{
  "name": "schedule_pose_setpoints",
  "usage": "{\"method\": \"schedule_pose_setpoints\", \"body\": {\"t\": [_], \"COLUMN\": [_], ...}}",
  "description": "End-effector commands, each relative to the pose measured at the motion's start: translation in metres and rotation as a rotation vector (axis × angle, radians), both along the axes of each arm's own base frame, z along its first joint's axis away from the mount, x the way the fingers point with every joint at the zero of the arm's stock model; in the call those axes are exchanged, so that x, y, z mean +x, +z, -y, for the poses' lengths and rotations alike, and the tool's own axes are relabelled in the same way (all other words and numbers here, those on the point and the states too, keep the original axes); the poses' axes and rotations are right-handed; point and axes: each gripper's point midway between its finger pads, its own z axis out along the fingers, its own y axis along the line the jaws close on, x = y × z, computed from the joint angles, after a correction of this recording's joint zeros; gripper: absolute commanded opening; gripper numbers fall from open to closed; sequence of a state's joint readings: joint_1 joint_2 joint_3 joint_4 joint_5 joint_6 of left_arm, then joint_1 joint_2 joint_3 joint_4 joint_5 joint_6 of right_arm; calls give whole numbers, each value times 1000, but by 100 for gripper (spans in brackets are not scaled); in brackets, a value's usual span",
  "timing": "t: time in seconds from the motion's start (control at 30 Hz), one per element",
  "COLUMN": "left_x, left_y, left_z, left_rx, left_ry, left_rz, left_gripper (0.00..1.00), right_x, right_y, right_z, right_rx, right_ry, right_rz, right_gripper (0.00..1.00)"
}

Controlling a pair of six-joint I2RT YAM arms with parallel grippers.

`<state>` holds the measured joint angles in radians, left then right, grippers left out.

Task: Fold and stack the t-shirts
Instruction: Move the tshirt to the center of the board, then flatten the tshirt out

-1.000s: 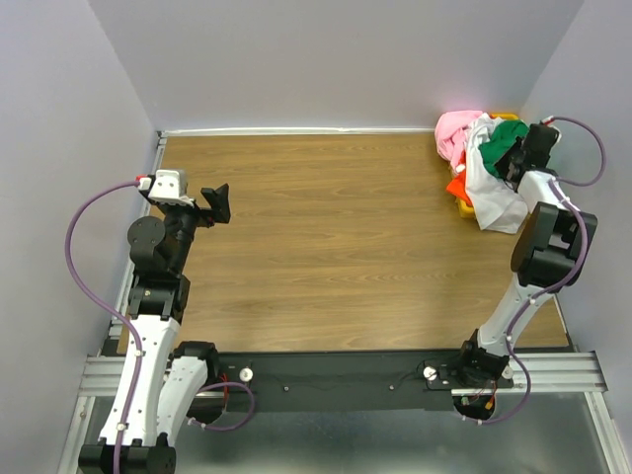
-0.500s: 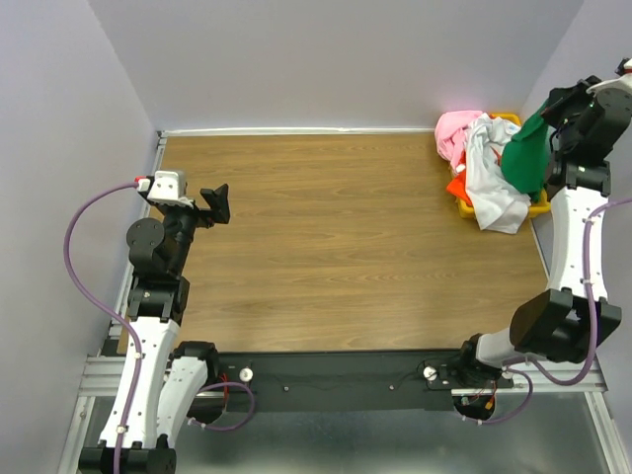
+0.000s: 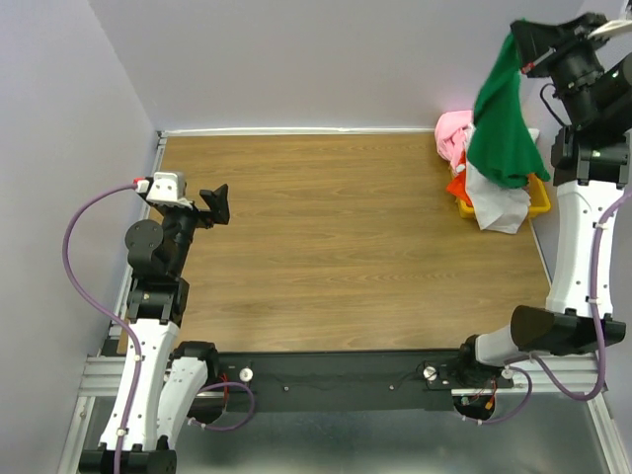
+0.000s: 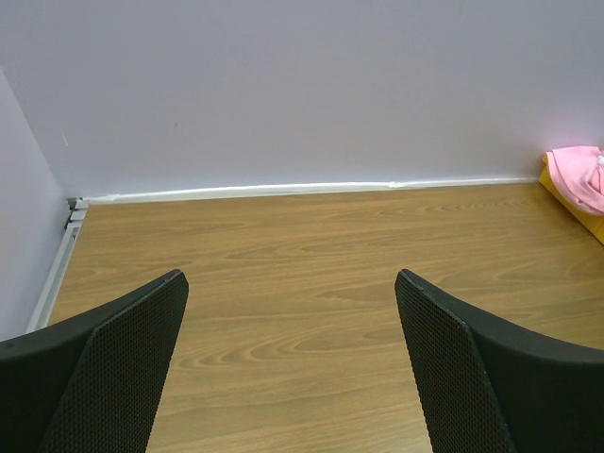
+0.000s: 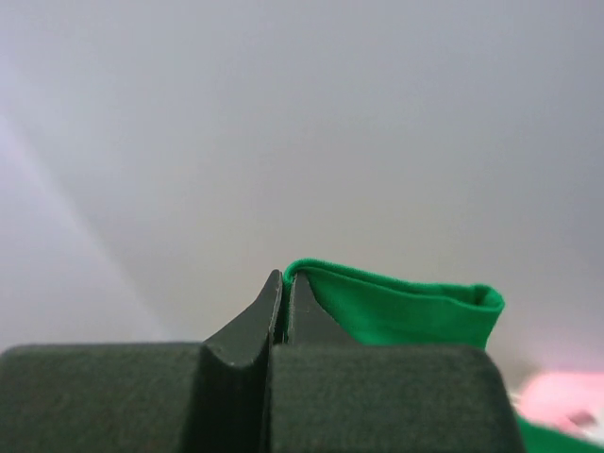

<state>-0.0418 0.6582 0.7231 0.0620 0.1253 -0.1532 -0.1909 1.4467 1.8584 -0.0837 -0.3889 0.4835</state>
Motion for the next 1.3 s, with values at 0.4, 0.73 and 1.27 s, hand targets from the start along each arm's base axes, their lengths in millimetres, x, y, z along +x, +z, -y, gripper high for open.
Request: {"method": "schedule_pose_setpoints", "body": {"t": [0.4,0.73,1.27], "left_x": [-1,-1,20], "left_y": [0,-5,-58], "left_z": [-2,-32,27], "left_rx": [7,8,-144], "left_ry": [5,174,107], "left_rz": [16,-10,-245], "left_gripper": [98,93,85], "right_x": [-93,10,-24], "right_y": [83,-147,-382], "right_z": [-215,-115,-116], "right_rx": [-4,97,83], "right_ry": [835,46,50], "right_rz": [166,-292,-740], "right_gripper": [0,13,70]}}
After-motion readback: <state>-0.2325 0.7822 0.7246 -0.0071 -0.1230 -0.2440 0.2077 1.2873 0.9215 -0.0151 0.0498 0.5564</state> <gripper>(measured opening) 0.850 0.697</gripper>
